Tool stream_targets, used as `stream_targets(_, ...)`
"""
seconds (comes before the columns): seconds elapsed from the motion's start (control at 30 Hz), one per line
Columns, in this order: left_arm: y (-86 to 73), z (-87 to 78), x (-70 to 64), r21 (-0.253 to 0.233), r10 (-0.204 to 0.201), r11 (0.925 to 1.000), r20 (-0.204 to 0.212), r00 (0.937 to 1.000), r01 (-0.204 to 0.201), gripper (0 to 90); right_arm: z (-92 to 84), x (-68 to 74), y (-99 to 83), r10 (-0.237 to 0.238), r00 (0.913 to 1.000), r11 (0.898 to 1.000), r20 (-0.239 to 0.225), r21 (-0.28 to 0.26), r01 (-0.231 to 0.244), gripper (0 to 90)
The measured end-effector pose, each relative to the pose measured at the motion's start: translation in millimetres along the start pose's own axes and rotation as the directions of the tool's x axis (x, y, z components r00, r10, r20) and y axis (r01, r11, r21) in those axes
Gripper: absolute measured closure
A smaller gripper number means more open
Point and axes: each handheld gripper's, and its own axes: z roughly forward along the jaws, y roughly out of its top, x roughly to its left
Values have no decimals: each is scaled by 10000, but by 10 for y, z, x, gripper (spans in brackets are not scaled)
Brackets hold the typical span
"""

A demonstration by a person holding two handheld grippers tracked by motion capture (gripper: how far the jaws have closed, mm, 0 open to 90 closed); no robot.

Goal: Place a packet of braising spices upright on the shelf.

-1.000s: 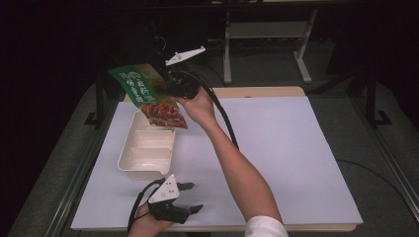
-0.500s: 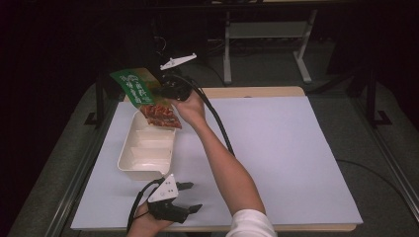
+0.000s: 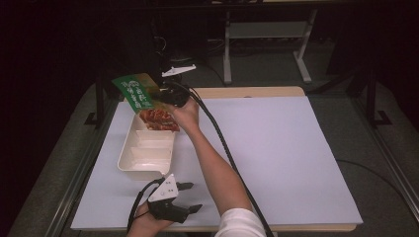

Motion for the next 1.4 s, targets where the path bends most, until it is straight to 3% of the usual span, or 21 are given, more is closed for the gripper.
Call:
stream_targets(0.1, -3, 14, -7, 23, -16, 10000, 31, 10000, 15, 276, -20, -57, -64, 304, 9994, 9992, 142, -255, -300, 894)
stream_targets(0.4, -7, 12, 0, 13, -70, 10000, 20, 10000, 70, 275, -23, -98, -126, 645, 9971, 9968, 409, -496, -625, 893)
stream_targets(0.43, -7, 17, -2, 9, -61, 10000, 41, 10000, 61, 275, -17, -89, -134, 903, 9951, 9945, 410, -568, -880, 894)
stream_targets(0.53, -7, 18, -1, 31, -36, 10000, 46, 10000, 36, 274, -10, -76, -126, 835, 9957, 9955, 397, -474, -816, 892)
stream_targets(0.7, -8, 5, 8, -14, -86, 10000, 15, 10000, 86, 270, -33, -84, -101, 391, 9979, 9992, 509, 38, -394, 878)
stream_targets(0.73, -8, 5, 12, -1, -106, 9999, 21, 9999, 106, 265, -35, -85, -96, 169, 9981, 9989, 593, 419, -194, 856)
stream_targets(0.77, -8, 5, 16, 31, -79, 10000, 22, 10000, 79, 265, -35, -85, -96, 169, 9981, 9989, 593, 419, -194, 856)
stream_targets(0.8, -8, 6, 17, 49, -68, 10000, 27, 10000, 68, 263, -25, -88, -102, -90, 9980, 9958, 631, 915, 32, 837)
stream_targets(0.87, -8, 8, 16, 56, -47, 10000, 29, 10000, 47, 263, -20, -89, -107, -236, 9976, 9935, 656, 1123, 161, 839)
stream_targets(1.03, -8, 16, 13, 100, -54, 9999, 46, 10000, 53, 262, 40, -117, -153, -641, 9961, 9737, 606, 2226, 492, 835)
stream_targets(1.17, -8, 19, 12, 112, -94, 9999, 50, 9999, 93, 262, 90, -125, -204, -708, 9957, 9601, 589, 2747, 521, 868)
stream_targets(1.33, -9, 13, 14, 114, -58, 9999, 26, 10000, 58, 262, 78, -115, -228, -9, 9994, 9692, 341, 2461, -75, 889)
stream_targets(1.4, -10, 10, 17, 115, -61, 9999, 24, 10000, 60, 262, 19, -107, -227, 653, 9978, 9802, 65, 1870, -653, 892)
